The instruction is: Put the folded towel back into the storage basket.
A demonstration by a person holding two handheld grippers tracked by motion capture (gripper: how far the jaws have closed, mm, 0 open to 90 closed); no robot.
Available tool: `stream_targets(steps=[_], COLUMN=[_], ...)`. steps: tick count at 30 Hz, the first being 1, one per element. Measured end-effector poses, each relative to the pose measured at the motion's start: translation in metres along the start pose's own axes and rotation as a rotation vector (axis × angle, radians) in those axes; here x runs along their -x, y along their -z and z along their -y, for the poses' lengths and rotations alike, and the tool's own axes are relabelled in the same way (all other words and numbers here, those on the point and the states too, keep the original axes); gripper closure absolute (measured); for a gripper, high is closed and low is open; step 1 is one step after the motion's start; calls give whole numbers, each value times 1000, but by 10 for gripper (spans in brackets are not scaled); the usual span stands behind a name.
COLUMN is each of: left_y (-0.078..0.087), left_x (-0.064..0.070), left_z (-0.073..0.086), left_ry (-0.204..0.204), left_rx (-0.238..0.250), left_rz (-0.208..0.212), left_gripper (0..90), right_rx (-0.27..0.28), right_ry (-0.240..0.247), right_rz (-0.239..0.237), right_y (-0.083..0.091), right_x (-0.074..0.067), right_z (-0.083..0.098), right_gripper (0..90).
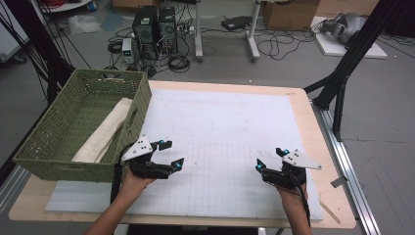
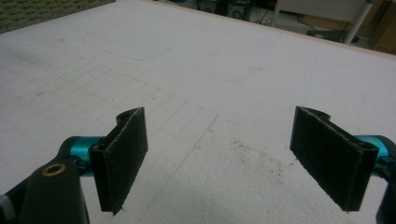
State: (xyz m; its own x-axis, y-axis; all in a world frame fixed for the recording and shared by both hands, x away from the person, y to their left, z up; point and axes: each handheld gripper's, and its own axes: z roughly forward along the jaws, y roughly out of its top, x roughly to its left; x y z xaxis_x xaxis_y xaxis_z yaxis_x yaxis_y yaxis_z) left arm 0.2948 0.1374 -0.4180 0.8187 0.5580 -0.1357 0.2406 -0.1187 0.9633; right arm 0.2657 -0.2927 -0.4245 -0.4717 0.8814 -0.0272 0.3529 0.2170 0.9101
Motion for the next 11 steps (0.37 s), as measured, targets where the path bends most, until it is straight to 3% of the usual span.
stream_targets(steps=[11], left_y=[-3], left_x=[1], left_z=[0], left_ry=[-1], left_rx=[1], left_rz=[-1], left_gripper=[206], right_rx=[6], right_ry=[-1], right_rz=[-3], right_y=[2], right_x=[1], right_z=[0], right_gripper=[180])
